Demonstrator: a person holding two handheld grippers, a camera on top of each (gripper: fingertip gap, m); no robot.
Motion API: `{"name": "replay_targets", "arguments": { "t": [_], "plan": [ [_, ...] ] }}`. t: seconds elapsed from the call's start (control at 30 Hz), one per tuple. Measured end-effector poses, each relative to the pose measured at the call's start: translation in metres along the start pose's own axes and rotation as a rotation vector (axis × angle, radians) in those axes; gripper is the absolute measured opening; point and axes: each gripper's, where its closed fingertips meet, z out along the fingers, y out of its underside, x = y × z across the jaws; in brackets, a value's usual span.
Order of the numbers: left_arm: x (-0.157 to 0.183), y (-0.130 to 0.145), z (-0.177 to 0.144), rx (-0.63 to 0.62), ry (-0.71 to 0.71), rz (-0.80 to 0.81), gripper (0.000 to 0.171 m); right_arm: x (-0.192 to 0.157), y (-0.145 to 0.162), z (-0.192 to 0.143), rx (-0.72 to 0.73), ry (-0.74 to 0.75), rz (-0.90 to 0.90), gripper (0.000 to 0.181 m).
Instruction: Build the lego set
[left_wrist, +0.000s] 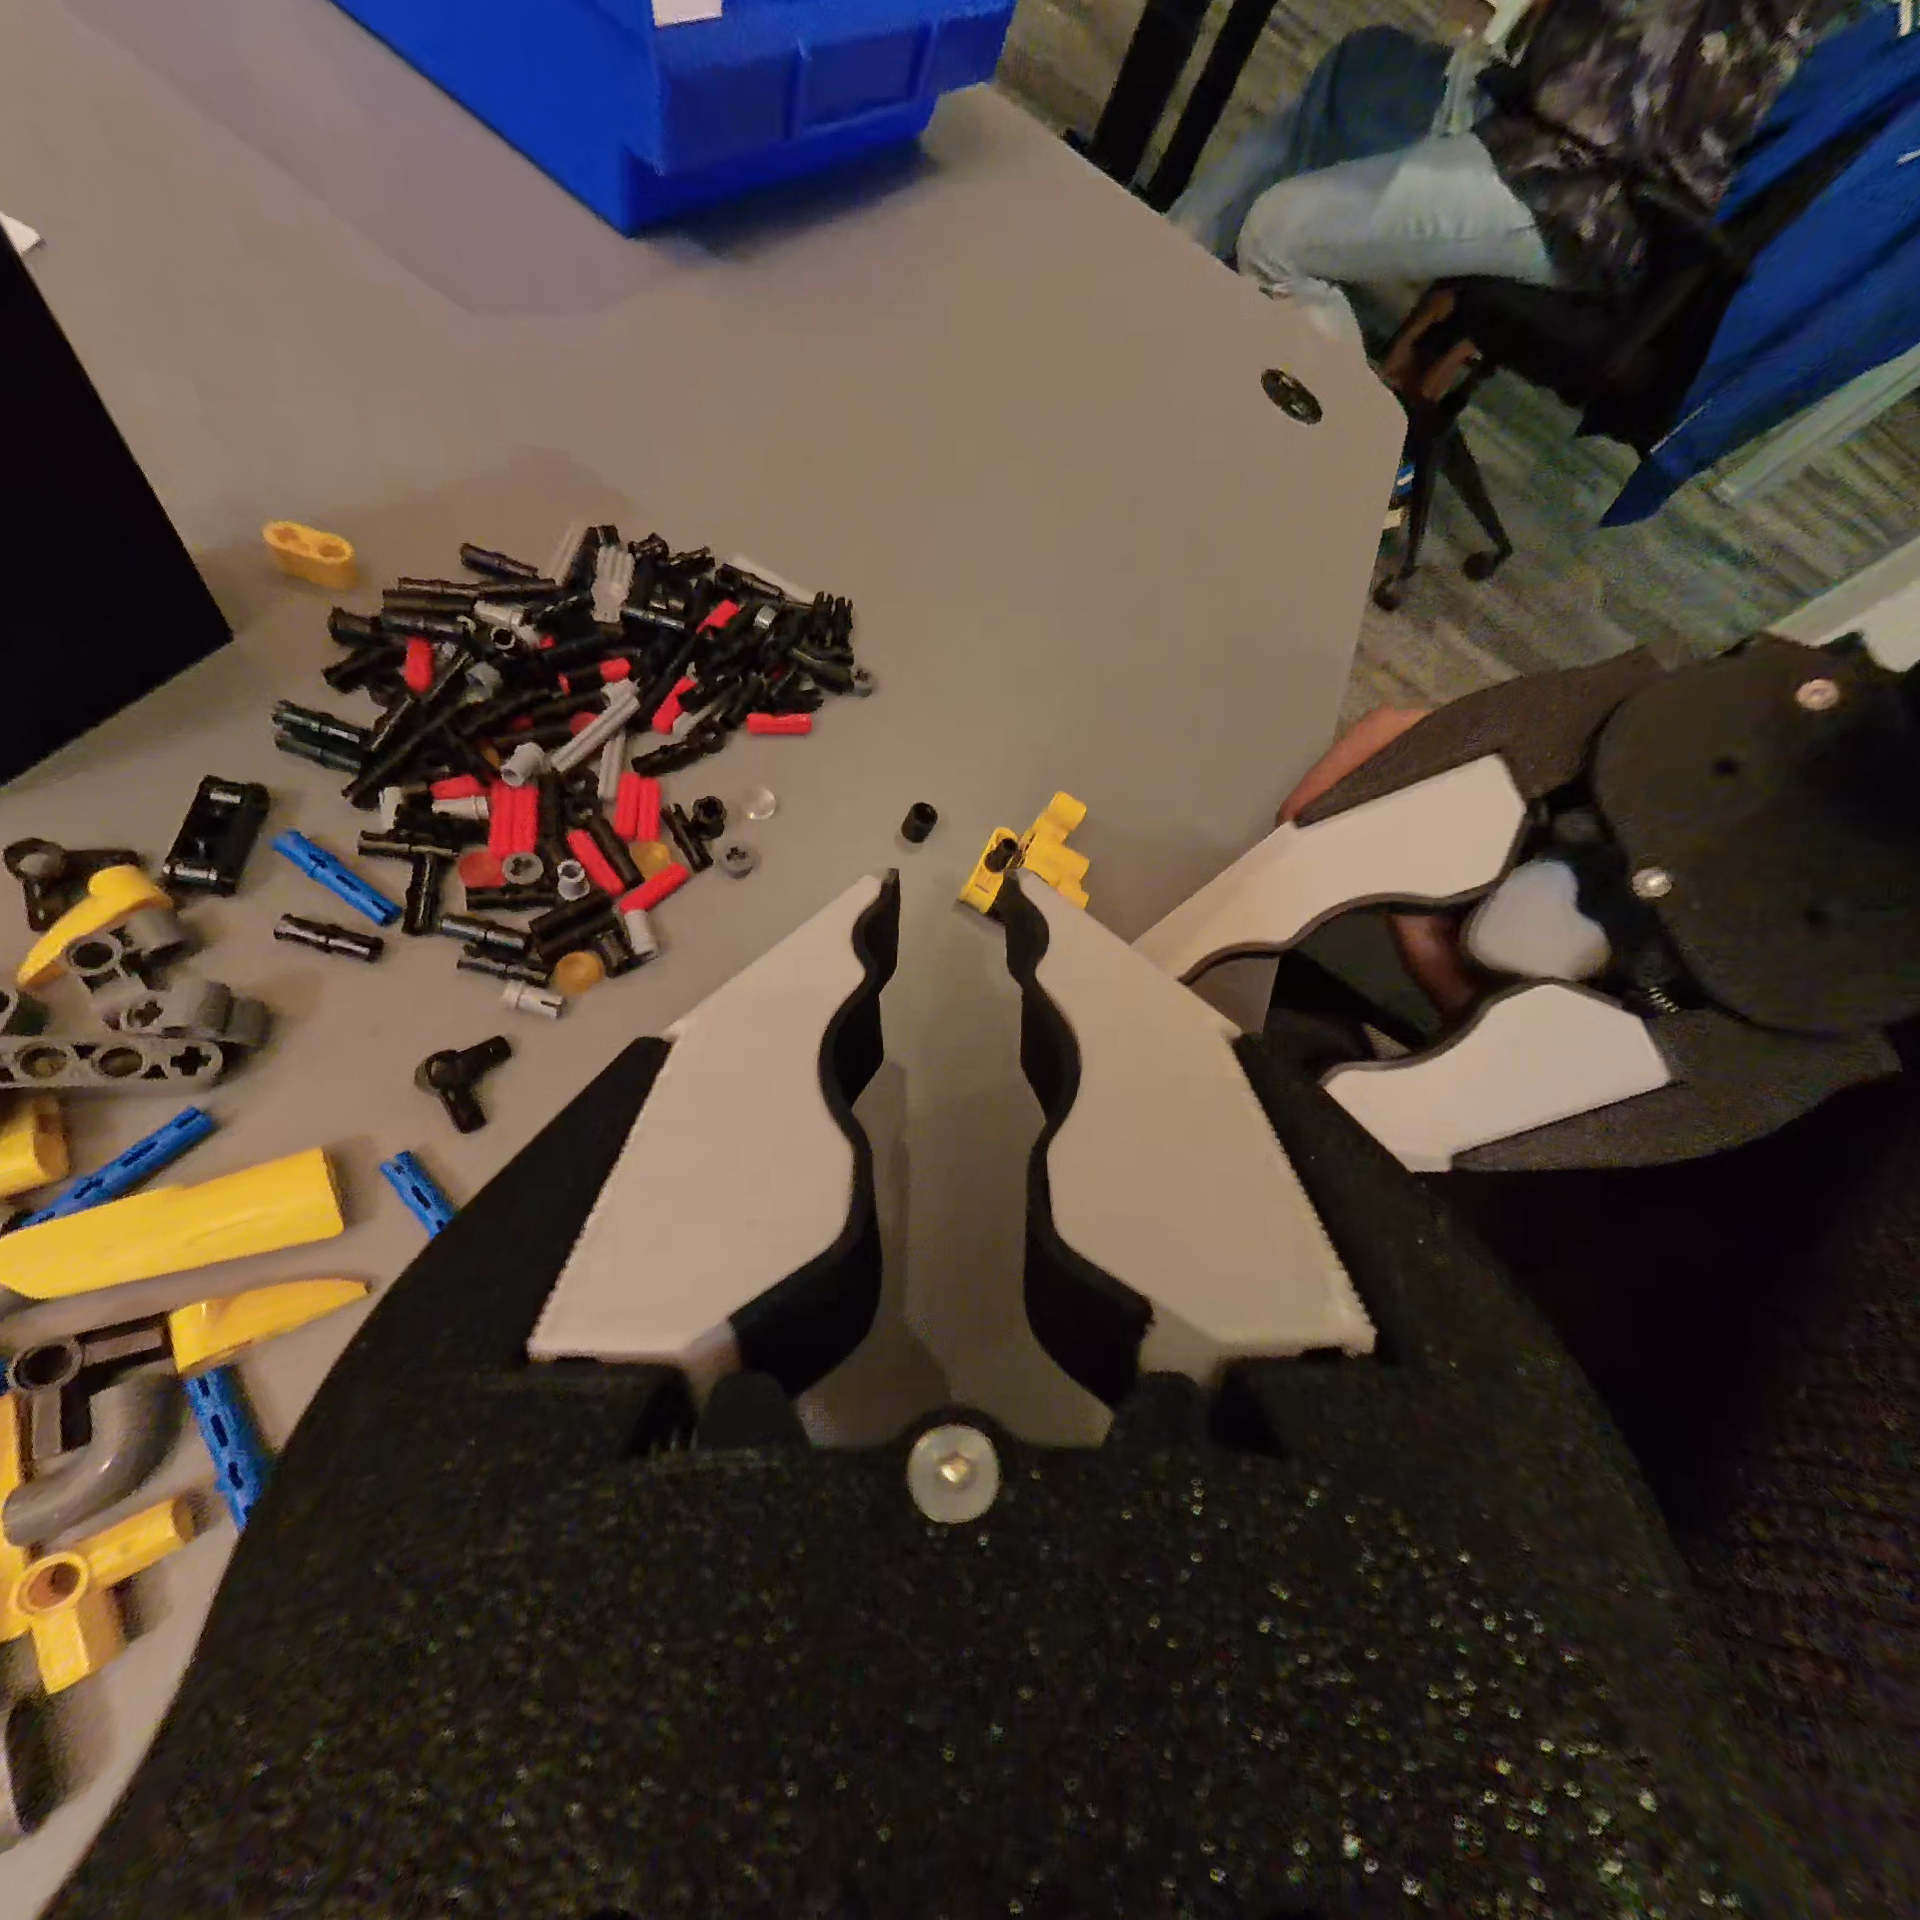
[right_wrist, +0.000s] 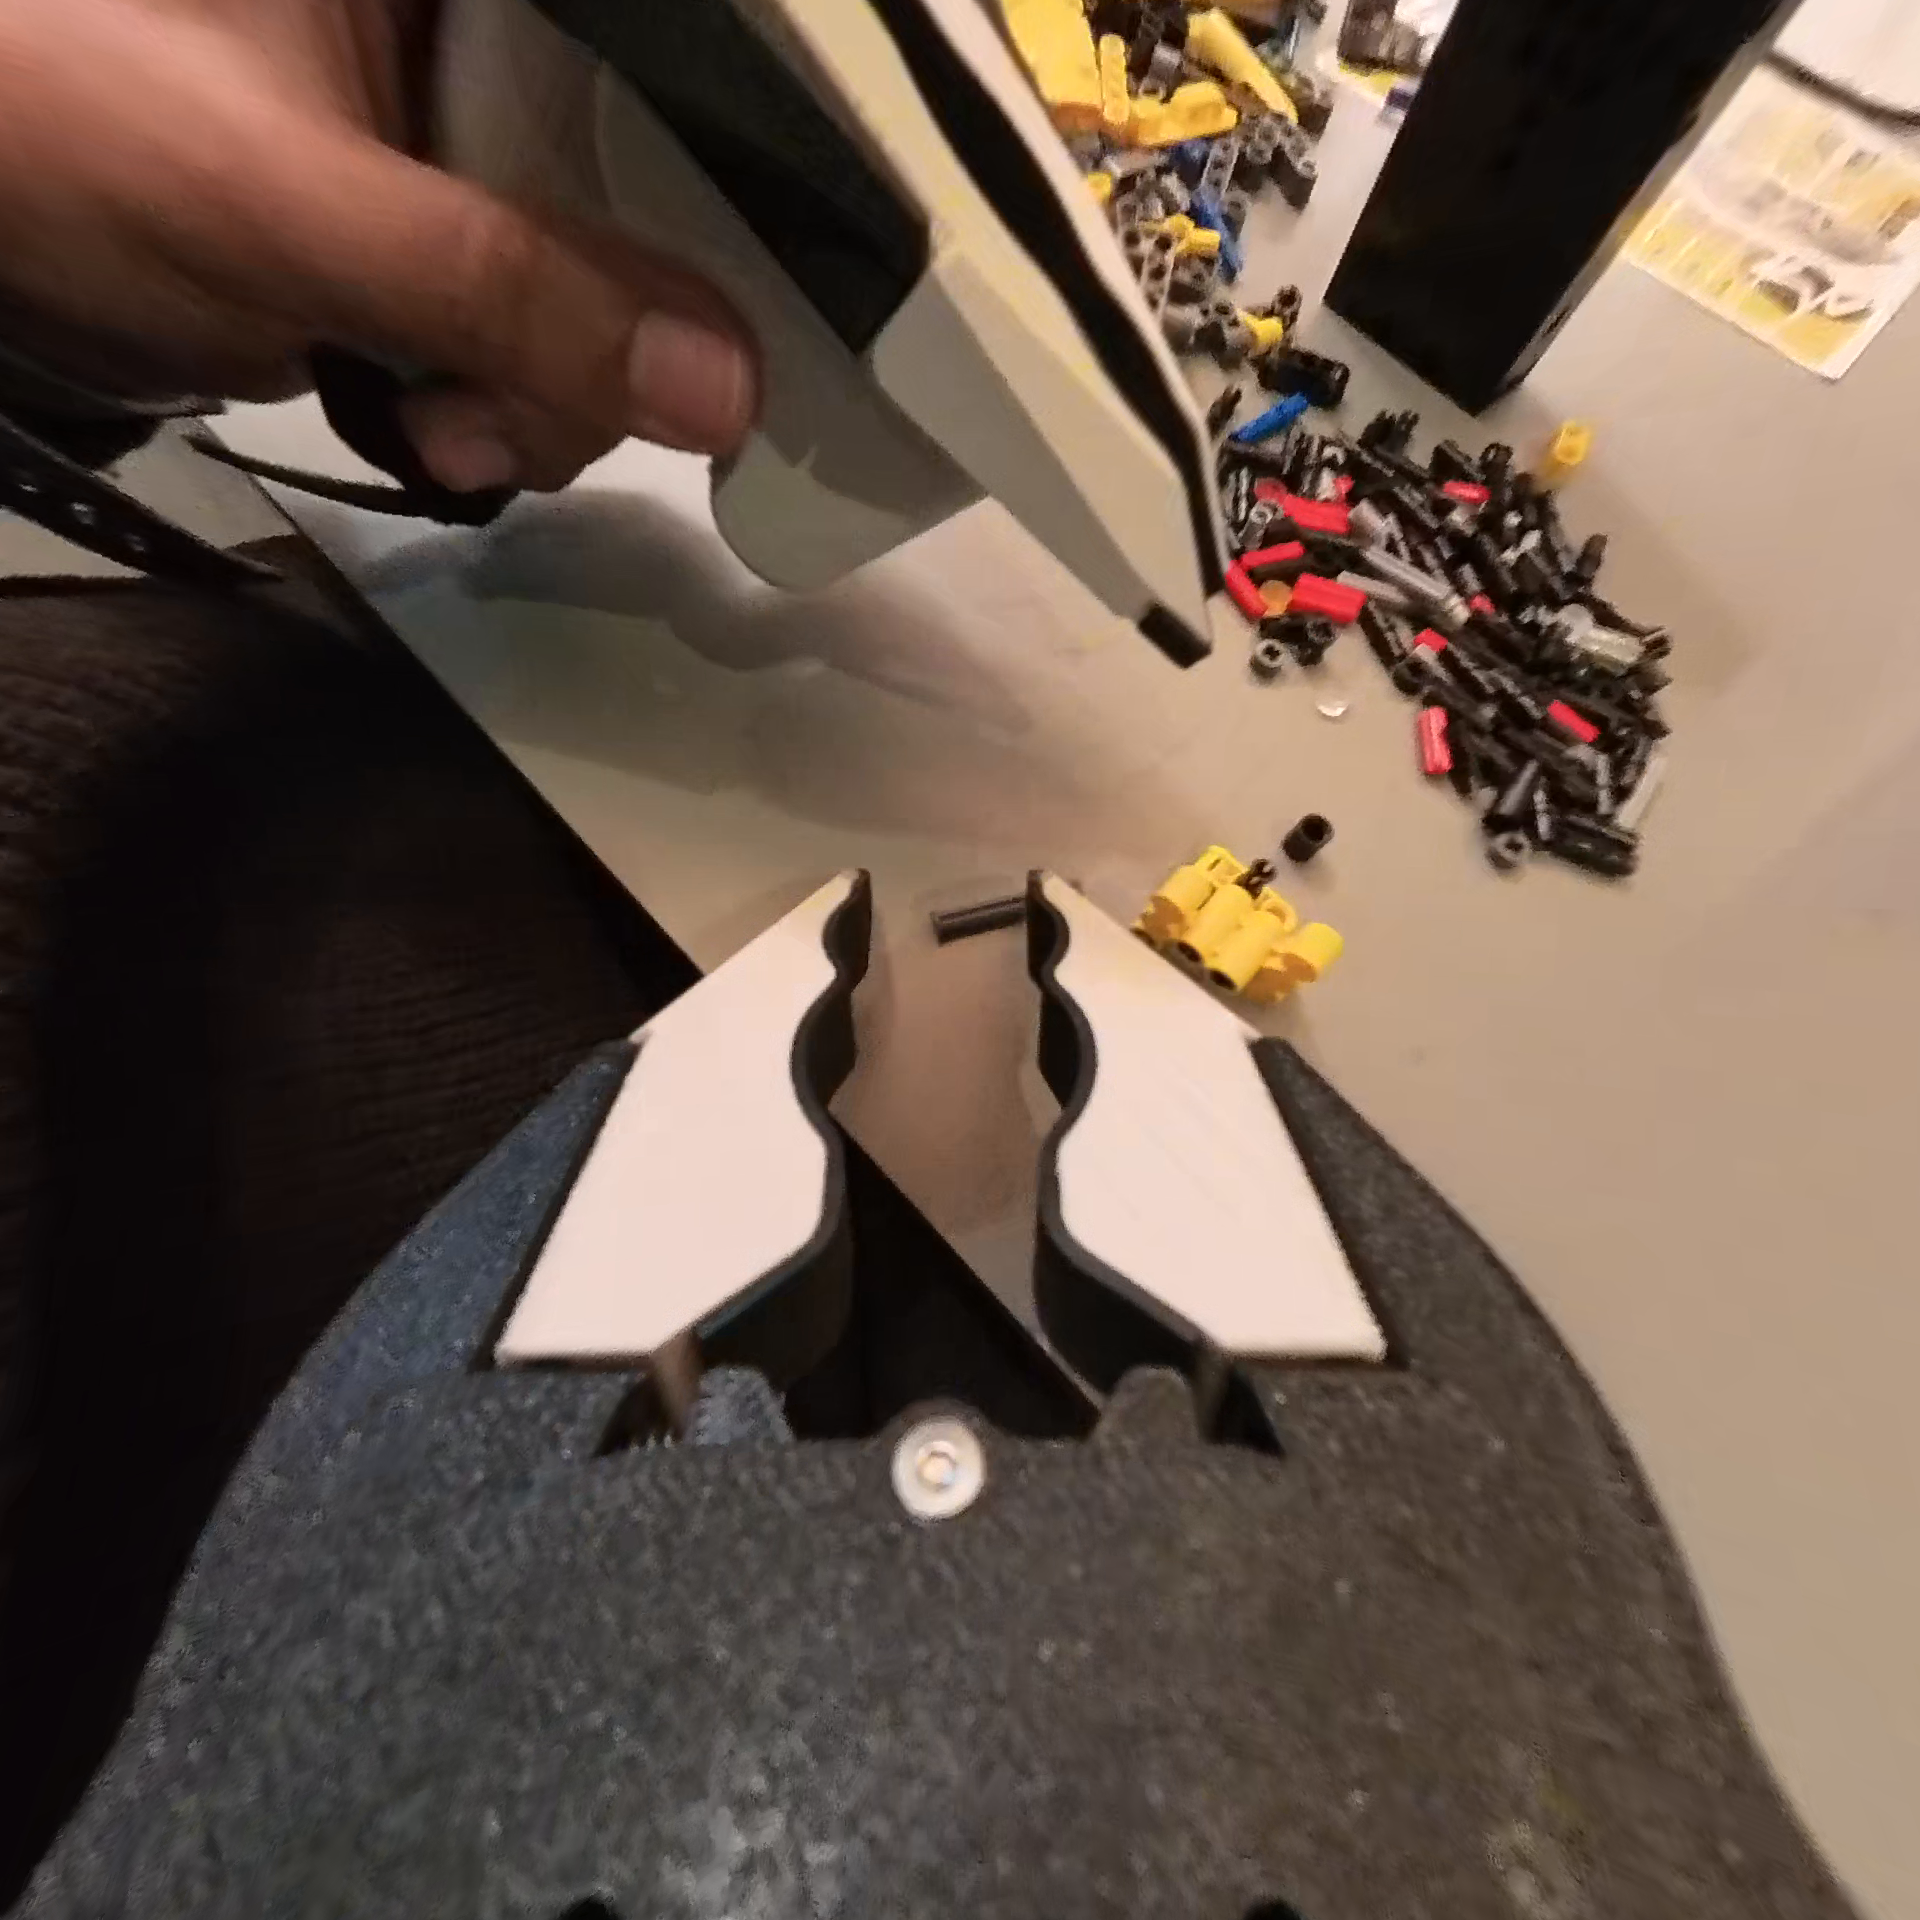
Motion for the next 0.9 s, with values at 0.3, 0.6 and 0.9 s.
{"name": "replay_targets", "arguments": {
  "t": [0.3,0.6,0.9],
  "plan": [
    [0.013,0.01,0.008,-0.019,0.049,0.016,0.02,0.007,0.014,-0.005,-0.046,-0.018,0.01,0.0],
    [0.029,0.027,0.003,-0.059,0.136,0.067,0.02,-0.006,0.019,-0.024,0.019,-0.153,-0.093,0.0],
    [0.063,0.031,-0.004,-0.082,0.383,0.087,0.034,-0.013,0.002,-0.041,0.179,-0.297,-0.163,0.0]
  ]
}}
